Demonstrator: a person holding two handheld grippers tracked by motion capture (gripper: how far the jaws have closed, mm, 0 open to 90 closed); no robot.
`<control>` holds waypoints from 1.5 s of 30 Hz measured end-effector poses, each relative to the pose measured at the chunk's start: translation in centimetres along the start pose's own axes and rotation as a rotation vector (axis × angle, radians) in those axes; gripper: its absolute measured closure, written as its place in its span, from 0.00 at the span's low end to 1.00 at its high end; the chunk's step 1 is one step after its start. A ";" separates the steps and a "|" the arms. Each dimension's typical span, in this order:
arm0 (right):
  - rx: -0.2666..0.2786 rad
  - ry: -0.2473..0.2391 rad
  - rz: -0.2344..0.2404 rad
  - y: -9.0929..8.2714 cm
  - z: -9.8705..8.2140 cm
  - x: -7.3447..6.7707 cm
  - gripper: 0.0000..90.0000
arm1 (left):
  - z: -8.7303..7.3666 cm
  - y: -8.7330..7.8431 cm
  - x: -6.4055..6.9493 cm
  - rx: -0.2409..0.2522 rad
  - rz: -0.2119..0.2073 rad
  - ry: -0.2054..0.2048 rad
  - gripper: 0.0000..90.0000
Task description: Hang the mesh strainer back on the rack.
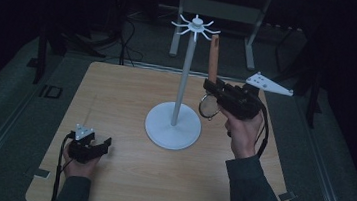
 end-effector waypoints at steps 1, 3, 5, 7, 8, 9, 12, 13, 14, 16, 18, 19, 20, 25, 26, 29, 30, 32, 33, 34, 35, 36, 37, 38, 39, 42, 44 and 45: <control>-0.001 0.000 0.000 0.1 0.1 0.0 0.78 | 0.0 0.0 0.0 0.000 0.000 0.000 0.33; -0.001 0.002 0.001 0.1 0.2 0.1 0.78 | 0.0 0.0 0.0 0.000 -0.001 -0.002 0.33; -0.007 0.009 0.019 0.3 0.4 0.0 0.78 | 0.0 0.0 0.0 -0.001 -0.001 -0.001 0.33; -0.016 0.011 0.026 0.5 0.4 0.0 0.78 | 0.0 0.0 0.0 -0.001 -0.001 -0.001 0.33; -0.019 0.012 0.028 0.6 0.5 0.1 0.78 | 0.0 0.0 0.0 -0.001 -0.002 0.000 0.33; -0.017 0.017 0.035 0.7 0.5 0.1 0.78 | 0.0 0.0 0.0 -0.001 -0.001 0.000 0.33; -0.018 0.029 0.051 0.9 0.6 0.1 0.78 | 0.0 0.0 0.0 -0.001 -0.001 -0.001 0.33; -0.021 0.030 0.054 1.0 0.7 0.1 0.78 | 0.0 0.0 0.0 -0.001 -0.001 0.000 0.33; -0.021 0.030 0.054 1.0 0.7 0.1 0.78 | 0.0 0.0 0.0 -0.001 -0.001 0.000 0.33; -0.023 0.033 0.062 1.1 0.9 0.1 0.78 | 0.0 0.0 0.0 -0.001 -0.002 0.000 0.33; -0.024 0.037 0.072 1.2 1.1 0.0 0.78 | 0.0 0.0 0.0 -0.001 -0.002 0.000 0.33; -0.027 0.035 0.074 1.2 1.1 0.0 0.77 | 0.0 0.0 0.0 -0.001 -0.002 0.000 0.33; -0.029 0.035 0.075 1.3 1.2 0.0 0.78 | 0.0 0.0 0.0 -0.001 -0.002 0.000 0.33; -0.038 0.040 0.084 1.6 1.4 0.1 0.77 | 0.0 0.0 0.0 -0.001 -0.002 0.001 0.33; -0.038 0.044 0.089 1.7 1.4 0.1 0.77 | 0.0 0.0 0.0 -0.001 -0.001 0.001 0.33; -0.044 0.047 0.094 2.0 1.4 0.3 0.77 | 0.0 0.0 0.0 -0.002 -0.002 0.000 0.33; -0.046 0.047 0.095 2.0 1.4 0.3 0.77 | 0.0 0.0 0.0 -0.002 -0.002 0.000 0.33; -0.053 0.044 0.098 2.2 1.3 0.2 0.77 | 0.0 0.0 0.0 -0.002 -0.002 0.000 0.33; -0.056 0.043 0.097 2.4 1.2 0.2 0.77 | 0.0 0.0 0.0 -0.001 -0.001 0.001 0.33; -0.061 0.042 0.097 2.5 1.2 0.2 0.77 | 0.0 0.0 0.0 -0.001 -0.001 0.000 0.33; -0.063 0.043 0.099 2.6 1.1 0.2 0.77 | 0.0 0.0 0.0 -0.001 -0.001 0.001 0.33; -0.067 0.043 0.098 2.6 1.0 0.3 0.77 | 0.0 0.0 0.0 -0.001 -0.002 0.001 0.33; -0.071 0.044 0.096 2.7 0.9 0.3 0.77 | 0.0 0.0 0.0 -0.001 -0.002 0.001 0.33; -0.074 0.043 0.094 2.8 0.9 0.3 0.77 | 0.0 0.0 0.0 -0.001 -0.002 0.001 0.33; -0.078 0.041 0.091 2.9 0.8 0.3 0.77 | 0.0 0.0 0.0 -0.002 -0.002 0.000 0.33; -0.085 0.033 0.077 3.0 0.5 0.4 0.77 | 0.0 0.0 0.0 -0.001 -0.002 0.001 0.33; -0.086 0.035 0.078 3.0 0.5 0.4 0.77 | 0.0 0.0 0.0 -0.001 -0.001 0.000 0.33; -0.086 0.038 0.078 3.1 0.4 0.4 0.77 | 0.0 0.0 0.0 -0.001 -0.001 0.001 0.33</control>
Point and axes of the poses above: each handheld gripper's, and its own axes: y roughly forward along the jaws, z roughly out of its top, x roughly to its right, the point moved 10 cm from there along y, roughly forward along the jaws, and after that the axes turned 13 degrees about -x, right-handed, at the moved point
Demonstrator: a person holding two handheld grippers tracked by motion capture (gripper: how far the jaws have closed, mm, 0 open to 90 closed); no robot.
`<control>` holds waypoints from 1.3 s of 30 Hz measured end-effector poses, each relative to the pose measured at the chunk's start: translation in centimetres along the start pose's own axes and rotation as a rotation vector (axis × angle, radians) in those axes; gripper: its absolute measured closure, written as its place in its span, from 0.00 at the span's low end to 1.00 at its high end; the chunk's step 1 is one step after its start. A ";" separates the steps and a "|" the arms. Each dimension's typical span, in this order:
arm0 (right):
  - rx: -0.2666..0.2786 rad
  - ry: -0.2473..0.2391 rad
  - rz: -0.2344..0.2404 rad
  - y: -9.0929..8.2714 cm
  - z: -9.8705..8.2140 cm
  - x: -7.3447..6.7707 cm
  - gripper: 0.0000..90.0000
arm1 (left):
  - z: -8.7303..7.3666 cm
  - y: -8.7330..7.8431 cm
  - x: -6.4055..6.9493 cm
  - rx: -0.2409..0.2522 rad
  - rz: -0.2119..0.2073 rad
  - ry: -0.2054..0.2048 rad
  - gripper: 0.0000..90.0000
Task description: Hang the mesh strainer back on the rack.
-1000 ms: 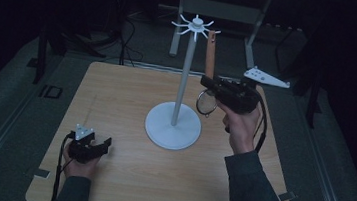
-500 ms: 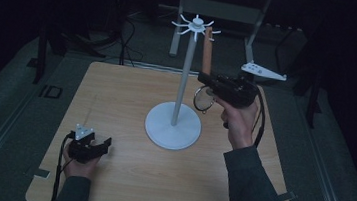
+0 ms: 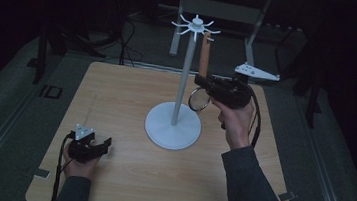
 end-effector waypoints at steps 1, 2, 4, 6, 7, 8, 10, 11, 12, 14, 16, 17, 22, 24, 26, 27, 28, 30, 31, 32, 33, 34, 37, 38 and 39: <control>-0.003 -0.002 -0.005 0.1 -0.1 0.1 0.77 | 0.0 0.0 0.0 0.000 0.000 0.000 0.33; -0.005 -0.002 -0.008 0.1 -0.2 0.1 0.76 | 0.0 0.0 0.0 0.000 0.000 0.000 0.33; -0.008 -0.002 -0.012 0.1 -0.4 0.2 0.76 | 0.0 0.0 0.0 -0.001 0.000 0.000 0.33; -0.004 0.000 -0.015 0.0 -0.4 0.3 0.76 | 0.0 0.0 0.0 0.000 0.000 0.000 0.33; -0.005 0.002 -0.018 0.0 -0.4 0.4 0.75 | 0.0 0.0 0.0 0.000 0.000 0.000 0.33; -0.006 0.003 -0.022 0.0 -0.5 0.4 0.74 | 0.0 0.0 0.0 0.000 0.000 0.000 0.33; -0.006 0.002 -0.034 -0.1 -0.6 0.6 0.71 | 0.0 0.0 0.0 0.000 0.000 0.000 0.33; -0.004 0.001 -0.039 -0.2 -0.6 0.6 0.69 | 0.0 0.0 0.0 0.000 0.000 0.000 0.33; -0.004 0.000 -0.044 -0.3 -0.7 0.8 0.68 | 0.0 0.0 0.0 0.000 0.000 0.000 0.33; -0.004 -0.001 -0.053 -0.4 -0.9 0.9 0.65 | 0.0 0.0 0.0 0.000 0.000 0.000 0.33; -0.013 -0.001 -0.075 -0.5 -1.1 1.2 0.62 | 0.0 0.0 0.0 0.000 0.000 0.000 0.33; -0.015 -0.001 -0.086 -0.6 -1.2 1.3 0.62 | 0.0 0.0 0.0 0.000 0.000 0.000 0.33; -0.018 -0.008 -0.120 -1.2 -1.3 1.7 0.56 | 0.0 0.0 0.0 0.000 0.000 0.000 0.33; -0.024 -0.016 -0.146 -1.4 -1.4 1.9 0.53 | 0.0 0.0 0.0 0.001 0.000 -0.001 0.33; -0.030 -0.026 -0.162 -1.5 -1.5 2.0 0.51 | 0.0 0.0 0.0 0.000 0.000 0.000 0.33; -0.036 -0.031 -0.172 -1.6 -1.7 2.1 0.50 | 0.0 0.0 0.0 0.001 0.000 -0.001 0.33; -0.042 -0.036 -0.185 -1.7 -1.8 2.2 0.49 | 0.0 0.0 0.0 0.001 0.000 -0.001 0.33; -0.053 -0.037 -0.198 -1.7 -2.1 2.4 0.48 | 0.0 0.0 0.0 0.001 0.000 -0.001 0.33; -0.062 -0.041 -0.206 -1.7 -2.4 2.6 0.47 | 0.0 0.0 0.0 0.001 0.000 -0.001 0.33; -0.069 -0.042 -0.213 -1.7 -2.5 2.7 0.47 | 0.0 0.0 0.0 0.000 0.000 0.000 0.33; -0.078 -0.048 -0.222 -1.8 -2.8 2.8 0.47 | 0.0 0.0 0.0 0.000 0.000 0.000 0.33; -0.083 -0.049 -0.227 -1.8 -3.0 2.9 0.46 | 0.0 0.0 0.0 0.000 0.000 0.000 0.33; -0.108 -0.055 -0.245 -1.8 -3.7 3.3 0.46 | 0.0 0.0 0.0 0.001 0.000 -0.001 0.33; -0.115 -0.057 -0.250 -1.8 -3.9 3.5 0.46 | 0.0 0.0 0.0 0.002 0.000 -0.001 0.33; -0.128 -0.058 -0.256 -1.8 -4.3 3.6 0.45 | 0.0 0.0 0.0 0.001 0.000 -0.001 0.33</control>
Point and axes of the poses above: each handheld gripper's, and its own axes: y roughly forward along the jaws, z roughly out of its top, x roughly to its right, the point moved 10 cm from there along y, roughly forward along the jaws, and after that the axes turned 13 degrees about -x, right-handed, at the moved point
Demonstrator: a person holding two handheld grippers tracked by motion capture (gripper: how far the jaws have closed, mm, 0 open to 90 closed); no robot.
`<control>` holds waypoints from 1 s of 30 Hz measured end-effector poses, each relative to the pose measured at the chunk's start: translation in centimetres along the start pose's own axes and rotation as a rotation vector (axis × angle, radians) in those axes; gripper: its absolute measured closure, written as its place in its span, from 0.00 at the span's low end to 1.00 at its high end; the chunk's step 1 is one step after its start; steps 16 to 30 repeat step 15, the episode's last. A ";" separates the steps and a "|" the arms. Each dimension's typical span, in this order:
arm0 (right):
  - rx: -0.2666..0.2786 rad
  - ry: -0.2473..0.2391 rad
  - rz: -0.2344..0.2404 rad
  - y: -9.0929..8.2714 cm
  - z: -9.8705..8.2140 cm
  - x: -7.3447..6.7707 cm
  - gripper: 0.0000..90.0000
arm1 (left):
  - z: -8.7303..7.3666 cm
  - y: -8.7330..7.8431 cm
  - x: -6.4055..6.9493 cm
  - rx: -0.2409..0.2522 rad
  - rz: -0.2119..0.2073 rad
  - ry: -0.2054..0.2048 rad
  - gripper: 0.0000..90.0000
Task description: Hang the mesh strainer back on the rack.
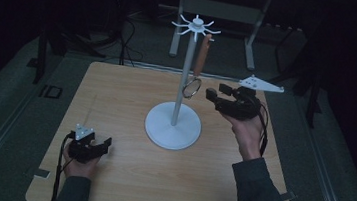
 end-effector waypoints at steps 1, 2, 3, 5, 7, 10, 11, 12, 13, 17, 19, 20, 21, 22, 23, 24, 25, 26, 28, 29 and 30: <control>-0.009 -0.003 -0.006 0.1 -0.2 0.1 0.45 | 0.0 0.0 0.0 0.001 0.000 0.000 0.33; -0.022 -0.007 -0.015 0.2 -0.6 0.2 0.45 | 0.0 0.0 0.0 0.001 0.000 -0.001 0.33; -0.041 -0.015 -0.029 0.3 -1.1 0.4 0.45 | 0.0 0.0 0.0 0.002 0.000 -0.001 0.33; -0.072 -0.030 -0.052 0.6 -2.0 0.7 0.45 | 0.0 0.0 0.0 0.000 0.001 0.001 0.33; -0.106 -0.039 -0.075 1.0 -3.0 1.1 0.45 | 0.0 0.0 0.0 0.001 0.001 0.000 0.33; -0.141 -0.034 -0.087 1.5 -4.5 1.7 0.45 | 0.0 0.0 0.0 -0.002 0.001 0.001 0.33; -0.153 -0.030 -0.089 1.6 -5.0 1.9 0.45 | 0.0 0.0 0.0 -0.002 0.001 0.002 0.33; -0.165 -0.030 -0.099 1.8 -5.6 2.3 0.45 | 0.0 0.0 0.0 -0.001 0.001 0.002 0.33; -0.174 -0.028 -0.105 1.9 -6.0 2.6 0.45 | 0.0 0.0 0.0 0.000 0.001 0.001 0.33; -0.214 -0.012 -0.121 2.4 -8.0 3.6 0.45 | 0.0 0.0 0.0 -0.002 0.001 0.002 0.33; -0.214 -0.012 -0.121 2.4 -8.0 3.6 0.45 | 0.0 0.0 0.0 -0.002 0.001 0.002 0.33; -0.214 -0.012 -0.121 2.4 -8.0 3.6 0.45 | 0.0 0.0 0.0 -0.002 0.001 0.002 0.33; -0.214 -0.012 -0.121 2.4 -8.0 3.6 0.45 | 0.0 0.0 0.0 -0.002 0.001 0.002 0.33; -0.214 -0.012 -0.121 2.4 -8.0 3.6 0.45 | 0.0 0.0 0.0 -0.002 0.001 0.002 0.33; -0.214 -0.012 -0.121 2.4 -8.0 3.6 0.45 | 0.0 0.0 0.0 -0.002 0.001 0.002 0.33; -0.214 -0.012 -0.121 2.4 -8.0 3.6 0.45 | 0.0 0.0 0.0 -0.002 0.001 0.002 0.33; -0.214 -0.012 -0.121 2.4 -8.0 3.6 0.45 | 0.0 0.0 0.0 -0.002 0.001 0.002 0.33; -0.214 -0.012 -0.121 2.4 -8.0 3.6 0.45 | 0.0 0.0 0.0 -0.002 0.001 0.002 0.33; -0.214 -0.012 -0.121 2.4 -8.0 3.6 0.45 | 0.0 0.0 0.0 -0.002 0.001 0.002 0.33; -0.214 -0.012 -0.121 2.4 -8.0 3.6 0.45 | 0.0 0.0 0.0 -0.002 0.001 0.002 0.33; -0.214 -0.012 -0.121 2.4 -8.0 3.6 0.45 | 0.0 0.0 0.0 -0.002 0.001 0.002 0.33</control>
Point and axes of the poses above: each handheld gripper's, and its own axes: y roughly forward along the jaws, z roughly out of its top, x roughly to its right, the point moved 10 cm from there along y, roughly forward along the jaws, and after that the axes turned 13 degrees about -x, right-handed, at the moved point
